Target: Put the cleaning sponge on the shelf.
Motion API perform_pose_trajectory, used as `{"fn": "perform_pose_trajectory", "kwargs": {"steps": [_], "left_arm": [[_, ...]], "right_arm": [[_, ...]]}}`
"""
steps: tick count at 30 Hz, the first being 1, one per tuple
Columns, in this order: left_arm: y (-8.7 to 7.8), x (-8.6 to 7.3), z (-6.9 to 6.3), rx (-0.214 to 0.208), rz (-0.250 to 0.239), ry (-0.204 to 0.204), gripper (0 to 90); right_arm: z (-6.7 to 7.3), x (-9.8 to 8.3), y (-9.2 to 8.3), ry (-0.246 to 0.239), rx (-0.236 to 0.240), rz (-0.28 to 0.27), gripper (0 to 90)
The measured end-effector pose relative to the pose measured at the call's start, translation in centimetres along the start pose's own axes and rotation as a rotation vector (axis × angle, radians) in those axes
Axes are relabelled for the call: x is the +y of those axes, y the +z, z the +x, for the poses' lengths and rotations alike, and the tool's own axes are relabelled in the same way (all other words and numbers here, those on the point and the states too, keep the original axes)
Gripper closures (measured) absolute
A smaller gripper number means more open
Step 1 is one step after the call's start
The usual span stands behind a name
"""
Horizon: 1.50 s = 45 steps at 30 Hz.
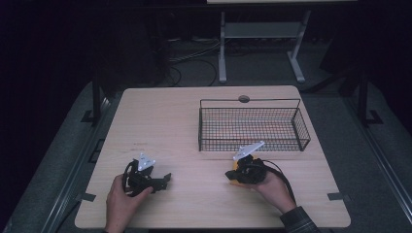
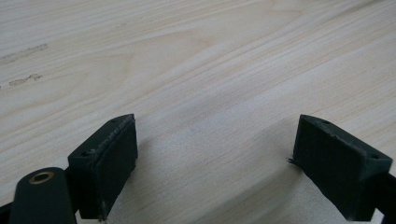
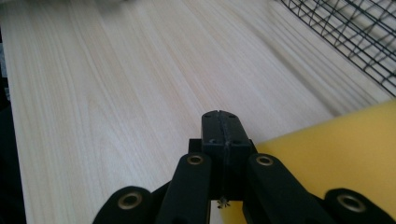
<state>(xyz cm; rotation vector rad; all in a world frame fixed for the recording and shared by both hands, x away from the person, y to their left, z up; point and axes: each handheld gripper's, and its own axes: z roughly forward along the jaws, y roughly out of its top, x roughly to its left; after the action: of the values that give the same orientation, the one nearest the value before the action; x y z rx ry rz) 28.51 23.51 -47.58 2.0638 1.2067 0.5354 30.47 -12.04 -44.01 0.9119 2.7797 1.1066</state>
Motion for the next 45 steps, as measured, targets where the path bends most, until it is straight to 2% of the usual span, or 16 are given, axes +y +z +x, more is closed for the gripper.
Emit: {"fn": "perform_pose_trajectory", "kwargs": {"steps": [17,30,39,45], "left_arm": [[0.0,0.0,0.0,0.000,0.000,0.000,13.0],[0.0,0.0,0.0,0.000,0.002,0.002,13.0],[0.0,0.0,0.0,0.000,0.003,0.003,13.0],[0.0,0.0,0.0,0.000,0.001,0.001,13.1]], "right_arm": [[-0.7,-2.5,-2.1,0.040,-0.022,0.009,89.5],[-1.8,-4.6,-4.3,0.081,-0.069,0.011,89.5],[-2.4,-5.4,-5.2,0.101,-0.086,0.012,89.4],[-2.3,-5.3,-5.6,0.091,-0.083,0.010,82.5]]}}
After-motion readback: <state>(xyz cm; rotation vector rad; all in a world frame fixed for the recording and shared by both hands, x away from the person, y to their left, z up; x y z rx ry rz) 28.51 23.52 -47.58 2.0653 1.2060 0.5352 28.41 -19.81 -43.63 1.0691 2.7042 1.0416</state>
